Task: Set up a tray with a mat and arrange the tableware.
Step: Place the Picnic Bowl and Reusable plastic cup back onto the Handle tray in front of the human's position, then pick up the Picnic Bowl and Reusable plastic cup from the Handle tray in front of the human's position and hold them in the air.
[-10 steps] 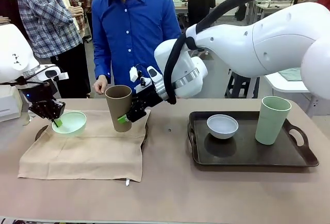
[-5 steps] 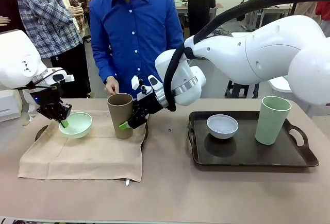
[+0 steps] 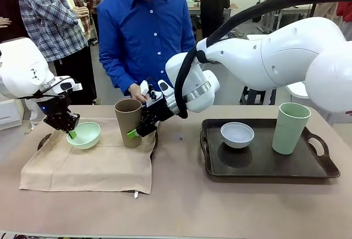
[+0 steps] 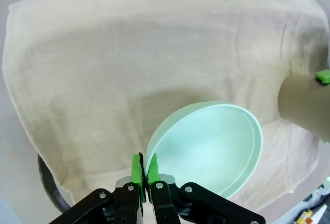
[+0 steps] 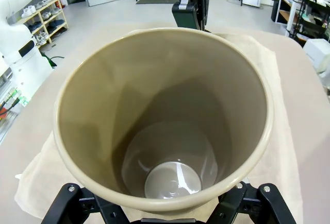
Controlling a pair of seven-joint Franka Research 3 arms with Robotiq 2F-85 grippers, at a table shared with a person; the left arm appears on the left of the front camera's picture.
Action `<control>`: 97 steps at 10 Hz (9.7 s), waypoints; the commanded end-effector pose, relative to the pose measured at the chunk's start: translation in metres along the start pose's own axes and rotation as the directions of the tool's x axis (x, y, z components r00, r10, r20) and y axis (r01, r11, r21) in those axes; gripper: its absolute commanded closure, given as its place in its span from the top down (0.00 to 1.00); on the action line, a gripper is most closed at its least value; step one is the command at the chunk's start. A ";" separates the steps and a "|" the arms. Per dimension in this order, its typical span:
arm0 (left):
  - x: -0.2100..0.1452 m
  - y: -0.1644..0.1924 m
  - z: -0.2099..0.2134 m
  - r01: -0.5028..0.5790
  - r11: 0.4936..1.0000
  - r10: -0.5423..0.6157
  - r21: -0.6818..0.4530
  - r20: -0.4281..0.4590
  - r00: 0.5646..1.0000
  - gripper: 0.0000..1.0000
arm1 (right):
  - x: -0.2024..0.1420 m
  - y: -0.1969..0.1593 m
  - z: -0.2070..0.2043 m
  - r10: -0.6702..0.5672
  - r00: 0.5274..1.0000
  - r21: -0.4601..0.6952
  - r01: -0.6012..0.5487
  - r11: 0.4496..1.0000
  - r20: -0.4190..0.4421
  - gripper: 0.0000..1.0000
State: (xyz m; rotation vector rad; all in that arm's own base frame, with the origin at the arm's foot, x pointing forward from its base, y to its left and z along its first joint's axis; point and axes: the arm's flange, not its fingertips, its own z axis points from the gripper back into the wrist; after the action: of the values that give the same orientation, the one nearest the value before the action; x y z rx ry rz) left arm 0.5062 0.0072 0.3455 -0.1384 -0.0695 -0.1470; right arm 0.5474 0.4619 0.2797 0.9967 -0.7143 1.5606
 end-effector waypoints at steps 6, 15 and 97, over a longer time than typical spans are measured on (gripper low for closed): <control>0.002 0.008 0.007 0.009 1.000 -0.009 -0.029 -0.010 1.000 1.00 | 0.009 0.004 0.010 -0.048 0.987 -0.013 0.047 0.999 -0.152 1.00; -0.041 -0.012 0.066 0.154 0.984 -0.152 0.095 -0.025 0.988 1.00 | 0.080 0.074 0.140 -0.549 0.672 -0.397 0.386 0.832 -0.497 1.00; -0.079 0.144 0.175 -0.285 0.326 0.147 -0.901 -0.250 0.957 1.00 | -0.123 0.421 0.671 -0.860 -0.360 0.406 0.892 -0.202 0.362 1.00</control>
State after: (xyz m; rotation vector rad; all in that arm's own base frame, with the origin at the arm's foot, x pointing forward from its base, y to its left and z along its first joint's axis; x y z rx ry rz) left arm 0.4404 0.1825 0.4918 -1.3367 0.1795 0.1004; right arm 0.2933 -0.2627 0.5088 1.3922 -0.0334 -0.3902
